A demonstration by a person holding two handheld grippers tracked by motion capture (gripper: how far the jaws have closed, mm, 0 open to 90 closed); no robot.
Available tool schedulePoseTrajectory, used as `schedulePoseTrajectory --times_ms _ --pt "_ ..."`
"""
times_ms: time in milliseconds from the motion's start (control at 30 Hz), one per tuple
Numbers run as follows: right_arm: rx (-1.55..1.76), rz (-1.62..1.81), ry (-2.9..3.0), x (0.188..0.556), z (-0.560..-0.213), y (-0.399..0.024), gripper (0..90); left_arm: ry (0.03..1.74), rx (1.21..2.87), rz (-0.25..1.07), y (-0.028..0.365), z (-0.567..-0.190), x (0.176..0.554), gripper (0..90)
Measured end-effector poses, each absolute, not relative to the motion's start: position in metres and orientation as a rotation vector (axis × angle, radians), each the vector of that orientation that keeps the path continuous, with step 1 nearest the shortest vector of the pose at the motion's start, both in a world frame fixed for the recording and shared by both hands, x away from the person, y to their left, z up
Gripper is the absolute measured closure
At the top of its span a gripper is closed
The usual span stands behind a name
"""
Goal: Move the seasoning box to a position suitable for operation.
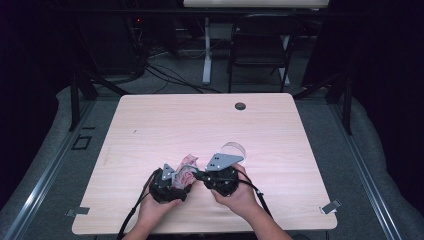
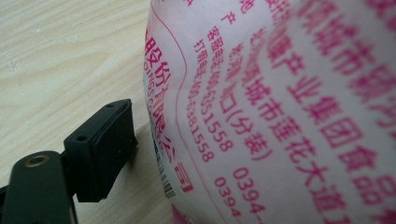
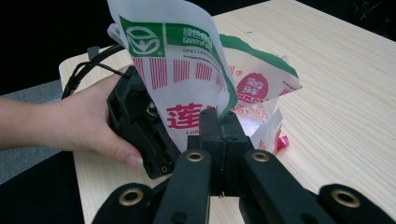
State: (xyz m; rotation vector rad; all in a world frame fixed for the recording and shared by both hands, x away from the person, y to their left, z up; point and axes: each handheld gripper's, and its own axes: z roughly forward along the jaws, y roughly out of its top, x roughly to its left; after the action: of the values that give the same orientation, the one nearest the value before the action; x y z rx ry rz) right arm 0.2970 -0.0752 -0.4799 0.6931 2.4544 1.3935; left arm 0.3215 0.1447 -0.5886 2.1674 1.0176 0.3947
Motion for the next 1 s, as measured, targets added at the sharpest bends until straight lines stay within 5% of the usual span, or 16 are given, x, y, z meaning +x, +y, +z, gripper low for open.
schedulePoseTrajectory --times_ms 167,233,367,1000 --pt "0.693 1.395 2.454 0.2968 -0.4799 -0.0745 90.0 1.002 2.164 0.395 0.1447 -0.5885 0.3209 19.2" --pt "0.693 1.391 2.455 0.297 -0.4798 -0.0743 90.0 0.974 2.154 0.388 0.1436 -0.588 0.32 30.0" --pt "0.697 1.392 2.453 0.2971 -0.4797 -0.075 90.0 0.968 2.148 0.4 0.1431 -0.588 0.3203 37.0" --pt "0.717 1.412 2.448 0.2992 -0.4789 -0.0796 90.0 0.972 2.113 0.423 0.1449 -0.5868 0.3171 52.9"
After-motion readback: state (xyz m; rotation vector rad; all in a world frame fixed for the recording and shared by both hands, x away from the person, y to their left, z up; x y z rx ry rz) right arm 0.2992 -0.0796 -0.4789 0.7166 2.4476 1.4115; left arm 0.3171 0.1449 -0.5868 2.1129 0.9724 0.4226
